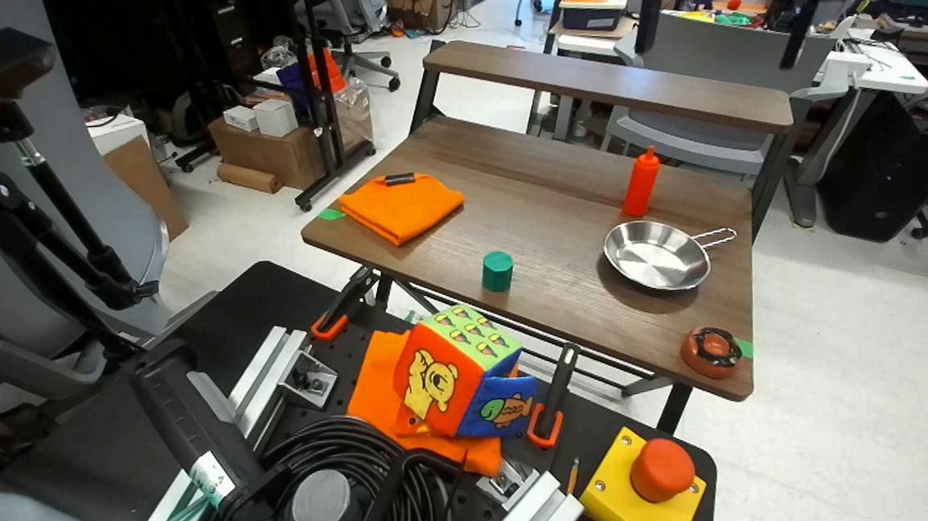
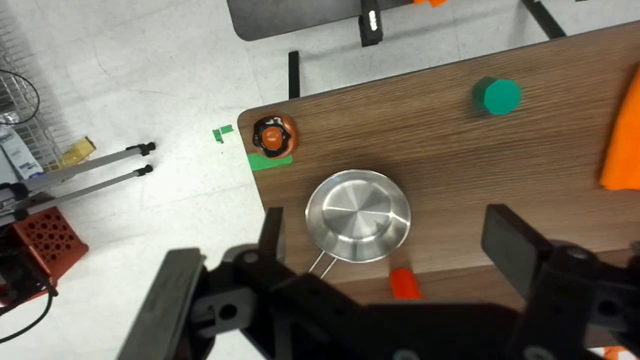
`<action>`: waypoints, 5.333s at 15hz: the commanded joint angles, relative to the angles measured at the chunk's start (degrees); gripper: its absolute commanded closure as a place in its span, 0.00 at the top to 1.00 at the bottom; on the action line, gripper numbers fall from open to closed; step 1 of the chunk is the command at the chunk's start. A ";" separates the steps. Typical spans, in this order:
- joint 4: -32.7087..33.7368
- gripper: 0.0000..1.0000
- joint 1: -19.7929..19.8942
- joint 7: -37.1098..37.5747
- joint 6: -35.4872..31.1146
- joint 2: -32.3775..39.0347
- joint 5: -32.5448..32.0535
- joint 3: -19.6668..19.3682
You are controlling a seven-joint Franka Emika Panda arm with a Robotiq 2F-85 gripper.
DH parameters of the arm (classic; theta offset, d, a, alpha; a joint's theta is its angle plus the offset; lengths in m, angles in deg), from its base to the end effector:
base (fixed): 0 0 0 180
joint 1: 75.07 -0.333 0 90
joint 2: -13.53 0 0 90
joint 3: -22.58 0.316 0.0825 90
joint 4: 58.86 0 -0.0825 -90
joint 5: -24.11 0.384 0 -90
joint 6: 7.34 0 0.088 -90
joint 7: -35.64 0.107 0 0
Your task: Move the donut to the left.
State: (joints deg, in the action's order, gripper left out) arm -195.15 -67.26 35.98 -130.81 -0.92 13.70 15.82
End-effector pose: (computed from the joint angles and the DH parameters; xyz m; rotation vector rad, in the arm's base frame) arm 0.4454 -0.1243 0.4222 3.0060 -0.2390 0.0194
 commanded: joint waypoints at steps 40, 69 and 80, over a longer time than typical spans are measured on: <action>26.47 0.40 5.41 -1.48 -10.59 48.31 7.08 -5.29; 38.07 0.40 -10.16 1.85 -8.23 58.99 7.47 5.88; 25.21 1.00 -9.77 4.40 -3.06 43.73 6.11 4.01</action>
State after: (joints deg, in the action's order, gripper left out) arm -162.80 -77.23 37.28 -139.99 52.22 19.41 21.64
